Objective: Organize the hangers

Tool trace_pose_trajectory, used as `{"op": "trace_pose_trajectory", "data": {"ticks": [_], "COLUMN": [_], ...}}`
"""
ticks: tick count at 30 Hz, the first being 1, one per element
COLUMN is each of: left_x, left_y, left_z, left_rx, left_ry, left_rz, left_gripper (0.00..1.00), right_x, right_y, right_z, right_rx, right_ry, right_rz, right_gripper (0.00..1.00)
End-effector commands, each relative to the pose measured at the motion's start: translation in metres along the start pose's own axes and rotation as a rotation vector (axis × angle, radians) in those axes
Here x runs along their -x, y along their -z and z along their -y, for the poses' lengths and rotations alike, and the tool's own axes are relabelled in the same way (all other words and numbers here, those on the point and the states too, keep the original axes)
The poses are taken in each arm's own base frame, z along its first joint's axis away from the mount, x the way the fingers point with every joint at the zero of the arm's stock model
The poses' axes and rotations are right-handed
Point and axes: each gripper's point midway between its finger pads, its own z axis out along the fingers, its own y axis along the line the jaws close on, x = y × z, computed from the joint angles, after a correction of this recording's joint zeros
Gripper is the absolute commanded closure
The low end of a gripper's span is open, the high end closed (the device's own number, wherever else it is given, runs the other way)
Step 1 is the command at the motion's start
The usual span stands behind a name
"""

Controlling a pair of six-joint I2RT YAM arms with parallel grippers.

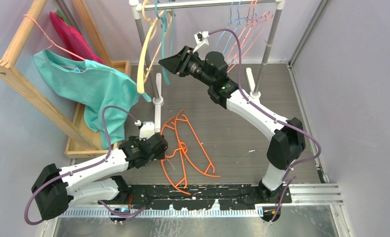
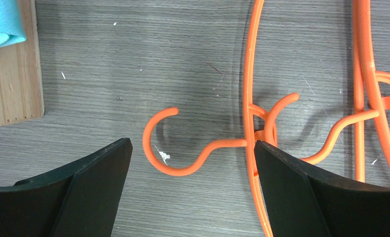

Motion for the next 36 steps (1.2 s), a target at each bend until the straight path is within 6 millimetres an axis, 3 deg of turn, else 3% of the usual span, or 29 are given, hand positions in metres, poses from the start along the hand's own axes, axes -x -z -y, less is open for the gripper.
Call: {"op": "trace_pose_trajectory", "data": {"ticks": [1,5,8,12,16,22,24,28,31,36], "left_x": [0.014,0.016,0.016,0.021,0.028,0.049,0.063,0.071,0.067,0.049], "left_y": [0.005,0.006,0.005,0.005,0.008,0.022,0.028,0.033,0.029,0.017], "left_z": [0.000,0.004,0.008,0.015,0.023,0.017,0.015,0.003,0.002,0.001], "left_rx": [0.009,-0.005,-0.012,-0.017,-0.037,-0.030,-0.027,0.009,0.006,0.002], "left_ry": [0.033,0.042,0.038,0.037,0.043,0.041,0.045,0.047,0.048,0.055], "left_rz": [0.039,0.040,0.034,0.027,0.027,0.026,0.043,0.021,0.011,-0.028], "left_gripper": [0.02,0.02,0.02,0.02,0.02,0.02,0.02,0.02,0.02,0.02], "right_x": [0.041,0.038,0.015,-0.049,-0.108,-0.182,-0.200,-0.234,-0.261,-0.297], "right_y": [0.032,0.063,0.082,0.100,0.132,0.190,0.204,0.225,0.235,0.239], "right_z": [-0.047,-0.052,-0.052,-0.037,-0.013,0.040,0.058,0.093,0.109,0.116], "right_rx": [0.051,0.002,-0.030,-0.112,-0.202,-0.303,-0.340,-0.391,-0.398,-0.395], "right_ry": [0.092,0.167,0.217,0.324,0.436,0.538,0.521,0.524,0.509,0.506], "right_rz": [0.090,0.095,0.029,-0.140,-0.283,-0.537,-0.579,-0.670,-0.756,-0.844], "right_gripper": [0.40,0.19,0.17,0.16,0.18,0.21,0.21,0.24,0.30,0.34]}}
